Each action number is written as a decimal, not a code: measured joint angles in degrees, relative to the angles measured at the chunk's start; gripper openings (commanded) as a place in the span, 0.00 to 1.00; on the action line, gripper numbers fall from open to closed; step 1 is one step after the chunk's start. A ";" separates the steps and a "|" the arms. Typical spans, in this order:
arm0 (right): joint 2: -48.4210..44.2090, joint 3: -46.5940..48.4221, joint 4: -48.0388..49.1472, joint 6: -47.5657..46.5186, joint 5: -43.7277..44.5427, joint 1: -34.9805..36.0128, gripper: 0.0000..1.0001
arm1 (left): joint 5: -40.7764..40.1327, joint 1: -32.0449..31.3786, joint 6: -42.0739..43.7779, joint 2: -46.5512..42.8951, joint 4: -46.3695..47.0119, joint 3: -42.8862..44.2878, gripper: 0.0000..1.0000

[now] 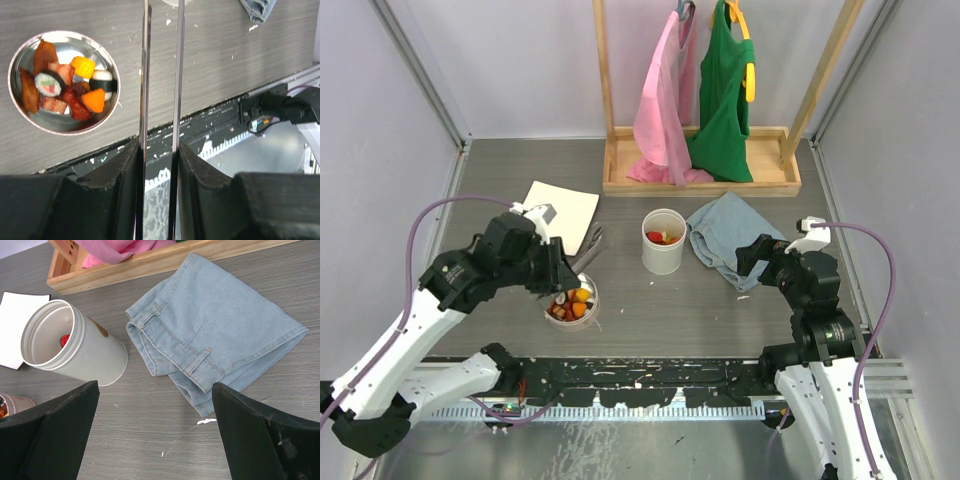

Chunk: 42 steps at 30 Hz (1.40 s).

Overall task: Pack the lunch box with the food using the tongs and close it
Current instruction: Place the clamp at the center of the board.

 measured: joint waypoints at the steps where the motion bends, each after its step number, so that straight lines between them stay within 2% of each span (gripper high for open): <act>1: 0.00 0.00 0.00 0.00 0.02 0.00 1.00 | -1.79 -1.64 -0.79 0.26 1.05 -0.20 0.33; 9: -0.52 0.00 -0.02 0.00 0.07 0.26 1.00 | -19.34 -15.63 -7.63 7.93 6.51 -0.28 0.35; 14: -0.90 -0.04 -0.02 0.00 0.22 0.31 1.00 | -27.30 -21.59 -11.37 12.63 10.36 -1.33 0.37; 27: -1.22 -0.11 -0.04 0.04 0.22 0.74 1.00 | -39.23 -27.23 -21.11 28.68 16.28 -2.58 0.38; 37: -1.22 -0.20 -0.04 0.04 0.26 1.31 1.00 | -42.27 -29.38 -28.11 42.75 20.20 -2.43 0.40; 42: -1.22 -0.20 -0.04 0.04 0.42 1.86 1.00 | -42.84 -29.79 -31.30 46.16 20.57 -2.43 0.44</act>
